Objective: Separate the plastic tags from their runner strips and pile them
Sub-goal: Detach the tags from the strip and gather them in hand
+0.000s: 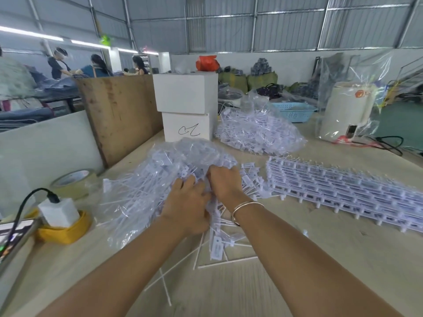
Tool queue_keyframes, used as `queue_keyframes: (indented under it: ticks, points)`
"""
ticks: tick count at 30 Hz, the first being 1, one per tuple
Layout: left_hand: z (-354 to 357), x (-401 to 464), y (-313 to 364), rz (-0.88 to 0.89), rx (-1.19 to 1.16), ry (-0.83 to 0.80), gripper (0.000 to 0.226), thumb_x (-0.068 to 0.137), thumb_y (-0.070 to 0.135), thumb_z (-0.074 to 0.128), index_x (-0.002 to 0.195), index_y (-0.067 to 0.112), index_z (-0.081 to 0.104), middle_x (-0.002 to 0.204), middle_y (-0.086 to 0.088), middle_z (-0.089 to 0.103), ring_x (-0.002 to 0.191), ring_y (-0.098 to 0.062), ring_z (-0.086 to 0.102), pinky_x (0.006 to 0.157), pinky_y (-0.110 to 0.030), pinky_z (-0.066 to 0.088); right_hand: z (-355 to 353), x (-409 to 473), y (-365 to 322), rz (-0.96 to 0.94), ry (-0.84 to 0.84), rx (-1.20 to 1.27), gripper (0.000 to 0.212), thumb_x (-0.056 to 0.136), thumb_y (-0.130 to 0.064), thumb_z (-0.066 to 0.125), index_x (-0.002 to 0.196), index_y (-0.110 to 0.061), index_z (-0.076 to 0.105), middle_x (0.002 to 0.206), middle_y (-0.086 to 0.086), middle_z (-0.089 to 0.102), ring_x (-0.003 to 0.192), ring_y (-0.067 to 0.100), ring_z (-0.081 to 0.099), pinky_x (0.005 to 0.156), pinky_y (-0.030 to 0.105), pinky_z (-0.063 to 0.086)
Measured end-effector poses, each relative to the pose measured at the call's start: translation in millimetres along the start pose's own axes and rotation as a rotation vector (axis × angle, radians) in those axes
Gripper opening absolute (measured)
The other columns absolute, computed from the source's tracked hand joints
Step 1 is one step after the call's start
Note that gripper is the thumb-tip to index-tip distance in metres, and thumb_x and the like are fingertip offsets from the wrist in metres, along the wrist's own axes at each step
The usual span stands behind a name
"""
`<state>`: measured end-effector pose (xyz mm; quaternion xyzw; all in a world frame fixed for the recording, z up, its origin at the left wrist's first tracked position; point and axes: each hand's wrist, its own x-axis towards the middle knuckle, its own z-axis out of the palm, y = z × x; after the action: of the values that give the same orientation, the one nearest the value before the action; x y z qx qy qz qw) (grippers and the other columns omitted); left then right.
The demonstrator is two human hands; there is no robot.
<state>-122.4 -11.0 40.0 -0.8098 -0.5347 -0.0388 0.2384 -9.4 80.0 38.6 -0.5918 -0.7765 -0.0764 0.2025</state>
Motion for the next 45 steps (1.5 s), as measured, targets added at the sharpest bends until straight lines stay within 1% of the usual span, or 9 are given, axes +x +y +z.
queue_keyframes:
  ticks: [5, 9, 13, 18, 26, 32, 39, 43, 45]
  points:
    - [3.7, 7.5, -3.6, -0.012, 0.057, -0.004, 0.049, 0.087, 0.049, 0.034, 0.125, 0.024, 0.051, 0.136, -0.005, 0.034, 0.124, -0.028, 0.025, 0.101, -0.045, 0.020, -20.0, -4.4, 23.7, 0.072, 0.107, 0.225, 0.018, 0.093, -0.006, 0.037, 0.097, -0.020, 0.048, 0.079, 0.001, 0.066, 0.078, 0.026, 0.061, 0.087, 0.035, 0.032]
    - [1.1, 9.3, -30.3, -0.073, 0.039, 0.102, 0.053, 0.087, 0.050, 0.026, 0.114, 0.021, 0.062, 0.132, -0.008, 0.044, 0.122, -0.029, 0.036, 0.100, -0.043, 0.029, -48.8, -9.1, 57.6, 0.241, 0.249, 0.588, 0.015, 0.095, -0.003, 0.036, 0.093, -0.016, 0.042, 0.078, 0.004, 0.064, 0.062, 0.017, 0.056, 0.054, 0.025, 0.042]
    - [0.4, 10.0, -40.8, -0.136, -0.004, 0.089, 0.046, 0.090, 0.041, 0.031, 0.114, 0.016, 0.061, 0.129, -0.008, 0.046, 0.117, -0.027, 0.039, 0.100, -0.039, 0.033, -54.2, -18.3, 75.5, 0.282, 0.227, 0.529, 0.006, 0.098, -0.014, 0.034, 0.096, -0.015, 0.040, 0.082, 0.009, 0.064, 0.077, 0.033, 0.060, 0.072, 0.046, 0.049]
    - [5.6, 8.3, -21.7, 0.003, -0.178, 0.106, 0.057, 0.080, 0.032, 0.047, 0.136, 0.022, 0.042, 0.142, -0.006, 0.038, 0.129, -0.026, 0.034, 0.104, -0.042, 0.024, -42.2, -27.2, 52.9, 0.325, 0.073, 0.719, 0.042, 0.084, -0.051, 0.057, 0.110, -0.024, 0.036, 0.069, -0.006, 0.058, 0.069, 0.018, 0.060, 0.072, 0.035, 0.048]
    - [15.9, 21.8, -1.8, 0.156, -0.133, -0.111, 0.077, 0.080, 0.034, 0.057, 0.147, 0.027, 0.019, 0.145, 0.002, 0.037, 0.131, -0.020, 0.035, 0.103, -0.038, 0.022, -25.8, -22.3, 53.1, 0.421, 0.071, 0.830, 0.025, 0.093, -0.003, 0.041, 0.118, -0.006, 0.045, 0.085, 0.017, 0.058, 0.077, 0.037, 0.062, 0.055, 0.035, 0.045]
    - [10.9, 38.0, -12.7, 0.171, -0.118, -0.044, 0.054, 0.080, 0.049, 0.058, 0.126, 0.025, 0.044, 0.119, 0.005, 0.059, 0.115, -0.019, 0.045, 0.090, -0.035, 0.026, -31.3, -28.6, 71.4, 0.451, 0.017, 1.003, 0.050, 0.085, 0.011, 0.036, 0.126, -0.018, 0.039, 0.077, 0.015, 0.058, 0.053, 0.020, 0.054, 0.052, 0.034, 0.049]
    - [5.0, 30.4, -29.9, 0.085, -0.435, 0.096, 0.042, 0.085, 0.042, 0.060, 0.117, 0.019, 0.049, 0.085, 0.007, 0.057, 0.083, -0.021, 0.055, 0.068, -0.028, 0.032, -24.2, -42.6, 88.9, 0.406, -0.184, 0.907, 0.042, 0.095, -0.028, 0.049, 0.135, -0.017, 0.041, 0.117, 0.006, 0.053, 0.096, 0.018, 0.052, 0.082, 0.028, 0.039]
    - [-0.3, 26.9, -33.1, 0.158, -0.380, 0.076, 0.032, 0.087, 0.043, 0.059, 0.110, 0.024, 0.047, 0.080, 0.008, 0.062, 0.076, -0.020, 0.056, 0.073, -0.017, 0.019, -37.6, -30.7, 76.9, 0.505, -0.198, 0.994, 0.048, 0.081, -0.065, 0.051, 0.100, -0.021, 0.059, 0.094, 0.002, 0.066, 0.079, 0.015, 0.062, 0.061, 0.027, 0.040]
    - [-4.0, 22.6, -34.2, 0.157, -0.468, 0.053, 0.029, 0.086, 0.041, 0.063, 0.106, 0.025, 0.050, 0.073, 0.011, 0.057, 0.071, -0.017, 0.052, 0.071, -0.007, 0.023, -40.9, -18.3, 70.6, 0.525, -0.205, 0.892, 0.041, 0.078, -0.053, 0.064, 0.084, -0.012, 0.064, 0.075, 0.005, 0.068, 0.066, 0.019, 0.061, 0.058, 0.027, 0.043]
